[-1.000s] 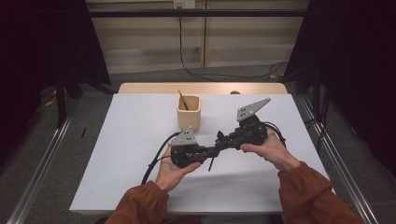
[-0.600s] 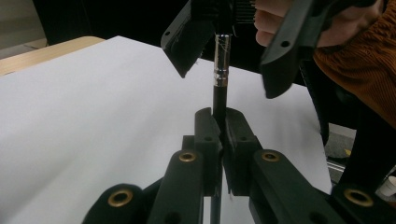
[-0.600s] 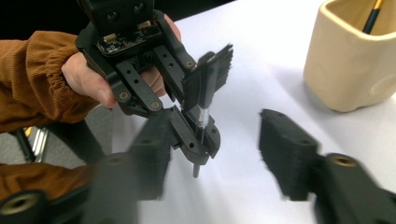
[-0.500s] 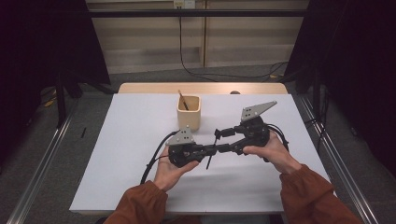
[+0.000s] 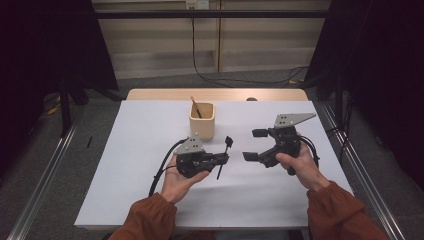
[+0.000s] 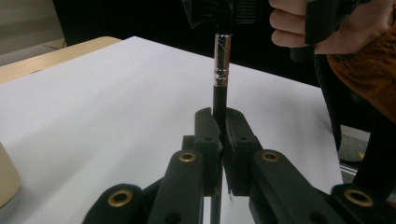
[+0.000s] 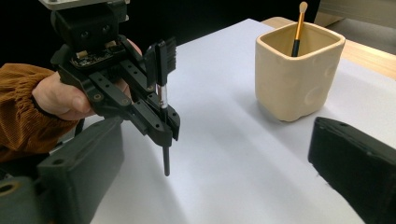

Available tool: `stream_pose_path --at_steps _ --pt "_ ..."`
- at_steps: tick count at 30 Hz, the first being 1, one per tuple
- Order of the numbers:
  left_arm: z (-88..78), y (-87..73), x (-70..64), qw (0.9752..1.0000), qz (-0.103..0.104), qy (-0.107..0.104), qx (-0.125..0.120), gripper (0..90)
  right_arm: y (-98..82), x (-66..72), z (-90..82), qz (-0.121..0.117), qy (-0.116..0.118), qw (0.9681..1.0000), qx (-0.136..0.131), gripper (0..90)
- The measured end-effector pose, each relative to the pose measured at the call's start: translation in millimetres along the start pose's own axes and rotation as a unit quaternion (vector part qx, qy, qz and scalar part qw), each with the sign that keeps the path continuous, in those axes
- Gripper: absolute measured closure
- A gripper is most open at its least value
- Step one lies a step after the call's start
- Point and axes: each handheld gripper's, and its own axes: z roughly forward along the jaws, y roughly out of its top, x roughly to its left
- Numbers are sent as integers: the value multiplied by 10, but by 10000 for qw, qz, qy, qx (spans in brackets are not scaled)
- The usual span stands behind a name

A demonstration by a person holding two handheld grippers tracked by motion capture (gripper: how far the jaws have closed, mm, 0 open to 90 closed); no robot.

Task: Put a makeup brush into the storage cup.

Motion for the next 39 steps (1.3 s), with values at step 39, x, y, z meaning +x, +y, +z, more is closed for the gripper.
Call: stream_pose_path --at_steps 39 --pt "-499 211 175 9974 -121 556 -432 857 -875 44 -549 318 -1561 9856 -576 36"
